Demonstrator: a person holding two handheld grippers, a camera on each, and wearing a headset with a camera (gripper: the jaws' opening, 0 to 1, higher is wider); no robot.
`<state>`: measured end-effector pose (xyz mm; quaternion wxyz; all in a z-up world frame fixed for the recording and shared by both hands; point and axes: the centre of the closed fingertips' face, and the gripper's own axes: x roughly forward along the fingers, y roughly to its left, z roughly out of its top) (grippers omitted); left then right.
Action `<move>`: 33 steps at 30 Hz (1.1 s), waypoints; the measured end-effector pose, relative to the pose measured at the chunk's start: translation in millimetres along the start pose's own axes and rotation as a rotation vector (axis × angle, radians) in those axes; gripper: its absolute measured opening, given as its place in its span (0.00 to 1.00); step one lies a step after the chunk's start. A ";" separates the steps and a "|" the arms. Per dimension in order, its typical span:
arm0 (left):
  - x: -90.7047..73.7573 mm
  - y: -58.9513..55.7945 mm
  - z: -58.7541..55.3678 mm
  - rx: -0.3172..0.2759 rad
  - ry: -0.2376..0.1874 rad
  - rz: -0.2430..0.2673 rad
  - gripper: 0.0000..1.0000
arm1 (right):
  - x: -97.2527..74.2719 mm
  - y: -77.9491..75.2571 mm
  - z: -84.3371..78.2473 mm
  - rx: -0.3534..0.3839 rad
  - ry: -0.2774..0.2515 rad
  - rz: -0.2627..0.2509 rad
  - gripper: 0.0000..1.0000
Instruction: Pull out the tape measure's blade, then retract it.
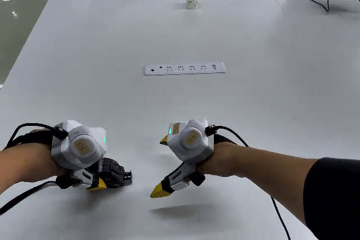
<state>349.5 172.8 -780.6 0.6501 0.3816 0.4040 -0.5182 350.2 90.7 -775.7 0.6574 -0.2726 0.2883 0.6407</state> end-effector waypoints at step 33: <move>0.9 -0.6 -0.9 0.007 -0.022 0.004 0.32 | 47.5 16.3 20.0 -0.083 -0.001 0.054 0.37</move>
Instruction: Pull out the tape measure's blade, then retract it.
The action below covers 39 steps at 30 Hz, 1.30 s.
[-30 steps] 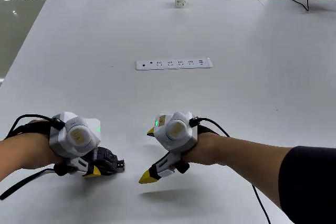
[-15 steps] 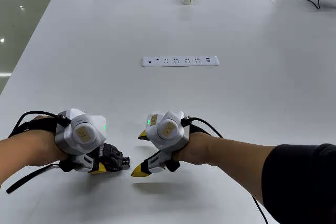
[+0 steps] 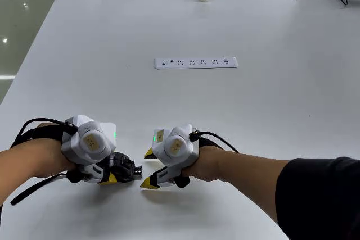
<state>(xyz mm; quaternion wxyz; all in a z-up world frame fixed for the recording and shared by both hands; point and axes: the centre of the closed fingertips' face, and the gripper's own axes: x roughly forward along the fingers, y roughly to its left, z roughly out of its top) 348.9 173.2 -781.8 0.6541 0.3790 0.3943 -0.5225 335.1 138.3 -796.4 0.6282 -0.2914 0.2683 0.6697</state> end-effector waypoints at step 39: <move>-0.8 -4.0 -0.2 -0.001 -0.010 -0.020 0.32 | 16.1 -1.1 0.6 -0.061 0.050 0.078 0.10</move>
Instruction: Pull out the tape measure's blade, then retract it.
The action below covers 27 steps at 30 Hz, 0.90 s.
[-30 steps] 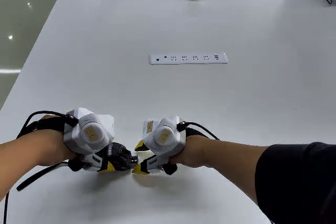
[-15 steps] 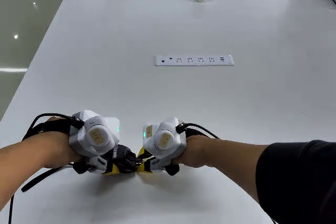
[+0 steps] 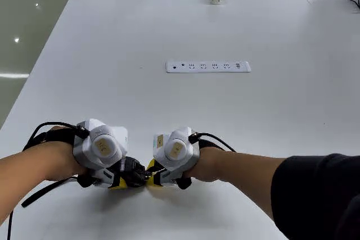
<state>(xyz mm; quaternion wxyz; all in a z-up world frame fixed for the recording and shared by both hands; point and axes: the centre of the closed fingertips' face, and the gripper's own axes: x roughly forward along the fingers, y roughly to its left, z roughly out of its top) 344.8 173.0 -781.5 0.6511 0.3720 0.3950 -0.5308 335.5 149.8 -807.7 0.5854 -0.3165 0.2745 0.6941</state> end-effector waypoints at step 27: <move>0.0 1.1 0.7 0.003 -0.011 0.002 0.32 | -7.9 -0.4 -11.2 0.034 0.015 -0.009 0.10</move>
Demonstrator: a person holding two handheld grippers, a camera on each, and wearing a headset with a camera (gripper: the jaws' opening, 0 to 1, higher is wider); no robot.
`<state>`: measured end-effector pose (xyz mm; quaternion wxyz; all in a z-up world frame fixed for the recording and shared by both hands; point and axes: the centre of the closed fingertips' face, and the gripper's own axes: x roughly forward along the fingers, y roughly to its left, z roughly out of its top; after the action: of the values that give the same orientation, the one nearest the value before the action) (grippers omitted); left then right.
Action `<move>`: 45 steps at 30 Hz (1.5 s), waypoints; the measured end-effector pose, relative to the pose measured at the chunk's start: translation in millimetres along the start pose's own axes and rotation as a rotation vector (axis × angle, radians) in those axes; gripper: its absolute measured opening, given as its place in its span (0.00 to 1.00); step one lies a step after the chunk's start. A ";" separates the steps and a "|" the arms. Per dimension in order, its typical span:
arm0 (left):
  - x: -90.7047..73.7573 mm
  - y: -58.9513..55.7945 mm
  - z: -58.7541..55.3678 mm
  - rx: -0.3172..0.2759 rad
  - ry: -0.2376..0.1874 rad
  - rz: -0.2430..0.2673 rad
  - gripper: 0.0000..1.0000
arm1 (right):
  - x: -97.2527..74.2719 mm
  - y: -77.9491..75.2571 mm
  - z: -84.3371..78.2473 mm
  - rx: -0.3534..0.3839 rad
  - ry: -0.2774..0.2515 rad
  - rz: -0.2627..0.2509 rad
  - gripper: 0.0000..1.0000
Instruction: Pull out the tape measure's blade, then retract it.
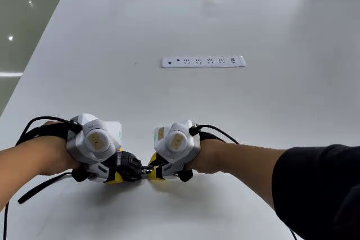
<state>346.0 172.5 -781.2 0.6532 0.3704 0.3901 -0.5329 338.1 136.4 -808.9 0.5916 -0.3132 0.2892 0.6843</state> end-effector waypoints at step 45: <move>0.0 5.2 -0.5 -0.022 -0.002 0.013 0.32 | -17.8 -1.1 -19.0 -0.006 0.036 -0.001 0.10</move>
<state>351.0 173.8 -781.0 0.6609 0.3652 0.3931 -0.5247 342.7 110.8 -807.3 0.5857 -0.3273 0.2974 0.6793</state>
